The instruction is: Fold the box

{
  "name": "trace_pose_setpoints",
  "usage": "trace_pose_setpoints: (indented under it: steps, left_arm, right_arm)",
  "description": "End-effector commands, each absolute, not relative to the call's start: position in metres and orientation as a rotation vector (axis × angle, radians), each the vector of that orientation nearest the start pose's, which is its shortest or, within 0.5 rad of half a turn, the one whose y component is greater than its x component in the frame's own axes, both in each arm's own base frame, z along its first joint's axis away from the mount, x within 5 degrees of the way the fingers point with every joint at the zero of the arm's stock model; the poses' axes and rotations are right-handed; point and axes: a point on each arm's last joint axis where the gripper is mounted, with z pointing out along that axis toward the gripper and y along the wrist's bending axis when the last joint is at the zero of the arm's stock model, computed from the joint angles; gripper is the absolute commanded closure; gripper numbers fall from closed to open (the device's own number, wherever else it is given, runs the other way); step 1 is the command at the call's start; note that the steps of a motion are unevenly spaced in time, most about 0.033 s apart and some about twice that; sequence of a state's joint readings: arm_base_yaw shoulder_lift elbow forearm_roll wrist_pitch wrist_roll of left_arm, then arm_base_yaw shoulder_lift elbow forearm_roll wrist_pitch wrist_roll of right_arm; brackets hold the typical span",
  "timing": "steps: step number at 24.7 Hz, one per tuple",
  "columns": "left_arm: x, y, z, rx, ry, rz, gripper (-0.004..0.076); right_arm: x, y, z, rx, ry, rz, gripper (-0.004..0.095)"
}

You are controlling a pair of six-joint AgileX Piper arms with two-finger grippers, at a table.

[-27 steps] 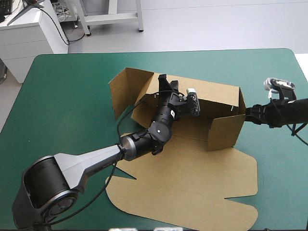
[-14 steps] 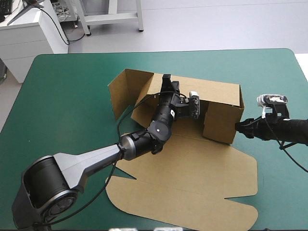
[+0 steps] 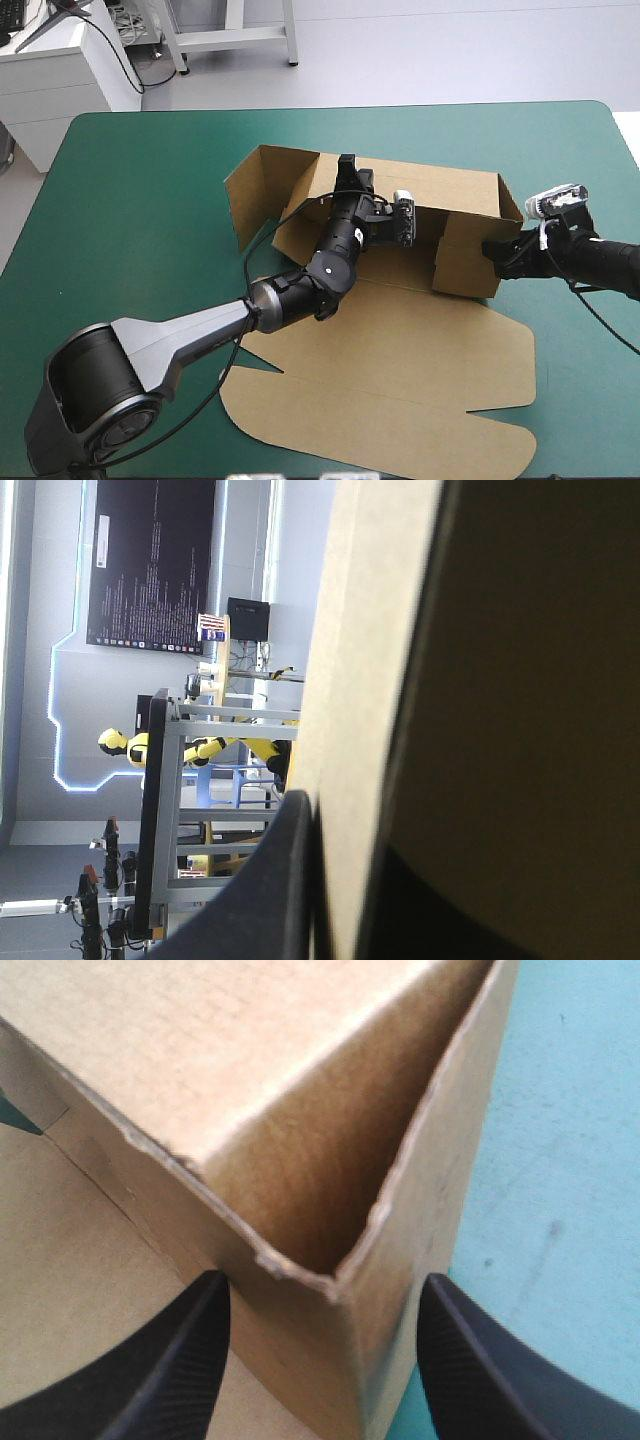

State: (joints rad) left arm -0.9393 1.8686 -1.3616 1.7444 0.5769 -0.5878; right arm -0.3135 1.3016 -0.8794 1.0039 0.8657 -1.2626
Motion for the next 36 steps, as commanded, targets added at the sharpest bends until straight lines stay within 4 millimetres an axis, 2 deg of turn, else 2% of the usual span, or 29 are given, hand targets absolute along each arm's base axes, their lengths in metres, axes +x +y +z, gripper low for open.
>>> trace_pose_setpoints:
  steps: [1, 3, 8, 12, 16, 18, 20, 24, 26, 30, 36]
  left_arm:
    - [0.287, -0.321, 0.291, 1.392, 1.251, 0.602, 0.0732]
    - [0.287, -0.321, 0.291, 1.384, 1.258, 0.592, 0.0732]
    - [0.287, -0.321, 0.291, 1.412, 1.233, 0.616, 0.0732]
    - [0.287, -0.321, 0.291, 1.423, 1.223, 0.626, 0.0732]
    - [0.287, -0.321, 0.291, 1.423, 1.223, 0.626, 0.0732]
    - [0.287, -0.321, 0.291, 1.423, 1.223, 0.626, 0.0732]
    - [0.287, -0.321, 0.291, 1.423, 1.223, 0.626, 0.0732]
    - [0.287, -0.321, 0.291, 1.423, 1.223, 0.626, 0.0732]
    - [0.287, -0.321, 0.291, 1.423, 1.223, 0.626, 0.0732]
    - [0.287, -0.321, 0.291, 1.421, 1.224, 0.629, 0.0732]
    - [0.287, -0.321, 0.291, 1.423, 1.223, 0.627, 0.0732]
  right_arm:
    - [0.262, -0.019, 0.299, -0.452, 2.124, 0.495, 0.0399]
    - [0.269, -0.020, 0.291, -0.423, 2.141, 0.535, 0.0399]
    - [0.279, -0.018, 0.286, -0.309, 2.102, 0.680, 0.0399]
    - [0.283, -0.020, 0.290, -0.210, 2.068, 0.698, 0.0399]
    - [0.283, -0.020, 0.290, -0.213, 2.066, 0.696, 0.0404]
    - [0.283, -0.020, 0.289, -0.256, 2.062, 0.672, 0.0449]
    - [0.282, -0.016, 0.288, -0.353, 2.058, 0.630, 0.0534]
    - [0.285, 0.000, 0.286, -0.503, 2.042, 0.559, 0.0818]
    - [0.288, 0.008, 0.285, -0.517, 2.042, 0.509, 0.0923]
    - [0.294, 0.016, 0.282, -0.524, 2.055, 0.385, 0.0905]
    - [0.293, 0.020, 0.282, -0.543, 2.058, 0.402, 0.0905]
